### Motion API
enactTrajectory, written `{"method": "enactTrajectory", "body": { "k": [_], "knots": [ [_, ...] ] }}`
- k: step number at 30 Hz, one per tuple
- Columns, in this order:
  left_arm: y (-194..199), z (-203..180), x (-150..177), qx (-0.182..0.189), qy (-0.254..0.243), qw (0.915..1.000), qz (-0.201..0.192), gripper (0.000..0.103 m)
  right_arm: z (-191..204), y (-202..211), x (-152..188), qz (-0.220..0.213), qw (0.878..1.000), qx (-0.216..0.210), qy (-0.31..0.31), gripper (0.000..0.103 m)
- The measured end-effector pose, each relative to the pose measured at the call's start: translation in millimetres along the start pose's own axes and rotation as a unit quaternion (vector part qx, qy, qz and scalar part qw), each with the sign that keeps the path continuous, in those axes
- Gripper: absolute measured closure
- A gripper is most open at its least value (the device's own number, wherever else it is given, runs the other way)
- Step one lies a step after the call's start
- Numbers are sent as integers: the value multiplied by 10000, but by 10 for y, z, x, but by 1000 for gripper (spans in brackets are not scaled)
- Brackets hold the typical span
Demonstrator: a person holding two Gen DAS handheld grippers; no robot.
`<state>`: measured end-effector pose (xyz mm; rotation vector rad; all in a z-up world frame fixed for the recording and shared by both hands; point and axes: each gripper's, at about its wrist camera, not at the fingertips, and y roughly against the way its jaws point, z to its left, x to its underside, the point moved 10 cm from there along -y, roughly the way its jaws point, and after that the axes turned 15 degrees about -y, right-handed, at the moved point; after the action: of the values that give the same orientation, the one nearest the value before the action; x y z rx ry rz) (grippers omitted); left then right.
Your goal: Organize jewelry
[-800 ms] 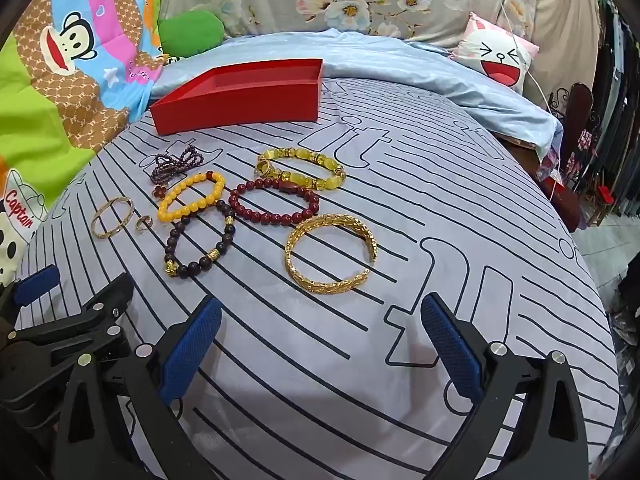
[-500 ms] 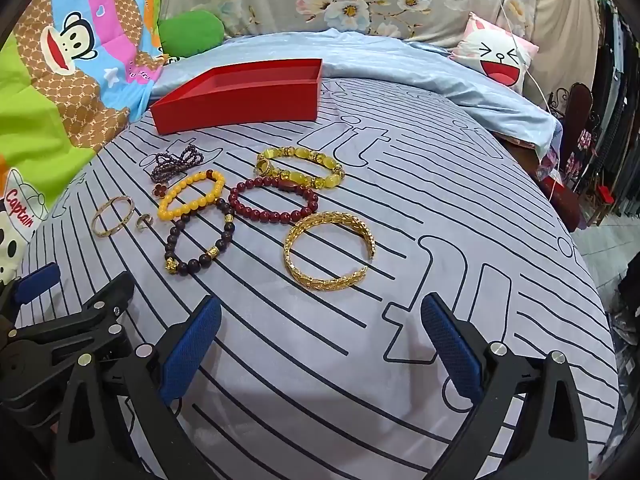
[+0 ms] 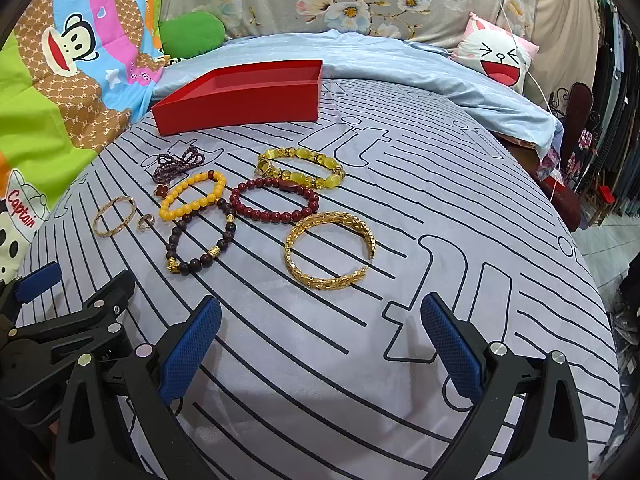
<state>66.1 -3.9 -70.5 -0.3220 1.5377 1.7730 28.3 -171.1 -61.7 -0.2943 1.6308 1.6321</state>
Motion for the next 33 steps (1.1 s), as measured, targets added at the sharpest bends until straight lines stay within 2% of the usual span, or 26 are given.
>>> {"method": "enactTrajectory", "body": {
  "k": [33],
  "knots": [
    [53, 72, 10, 7, 180, 9998, -129, 14, -35, 36, -15, -93, 9999, -66, -44, 7]
  ]
}}
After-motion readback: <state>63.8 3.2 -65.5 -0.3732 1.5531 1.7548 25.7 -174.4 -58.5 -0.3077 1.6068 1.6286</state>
